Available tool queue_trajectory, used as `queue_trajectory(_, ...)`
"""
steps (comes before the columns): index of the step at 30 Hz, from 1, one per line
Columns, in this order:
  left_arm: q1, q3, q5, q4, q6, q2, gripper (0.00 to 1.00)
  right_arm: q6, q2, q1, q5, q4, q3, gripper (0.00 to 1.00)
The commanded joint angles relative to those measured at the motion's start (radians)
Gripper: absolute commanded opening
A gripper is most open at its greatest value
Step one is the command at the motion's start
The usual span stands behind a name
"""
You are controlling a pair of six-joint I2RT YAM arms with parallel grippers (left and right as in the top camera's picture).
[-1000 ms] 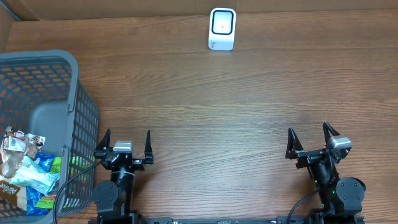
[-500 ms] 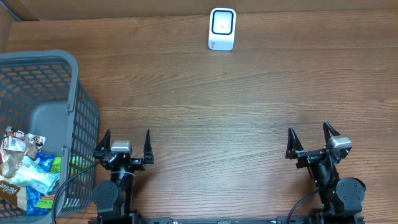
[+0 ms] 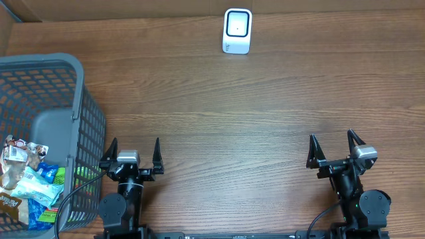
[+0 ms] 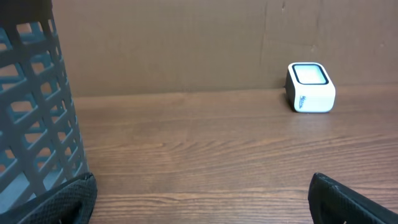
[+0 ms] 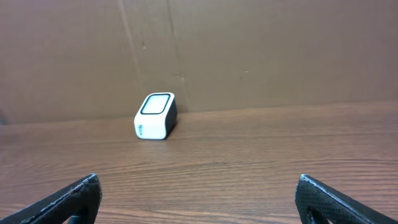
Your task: Scan the item barcode
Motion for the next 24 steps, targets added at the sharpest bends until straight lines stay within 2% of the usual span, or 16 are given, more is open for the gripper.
queue_trajectory(1,-0.006,0.010,0.001,-0.002,-0.010,-0.011,1.00,0.000,-0.008,0.003,0.047,0.009,0.053,1.00)
queue_trajectory(11,-0.006,0.129,0.000,-0.028,-0.009,0.023,1.00,0.000,-0.006,0.003,0.046,-0.007,0.120,1.00)
queue_trajectory(20,-0.006,0.416,0.001,-0.101,-0.002,0.311,1.00,0.000,0.126,0.003,0.045,-0.008,0.282,1.00)
queue_trajectory(24,-0.006,0.589,0.001,-0.188,-0.002,0.470,1.00,0.000,0.229,0.003,0.045,-0.035,0.399,1.00)
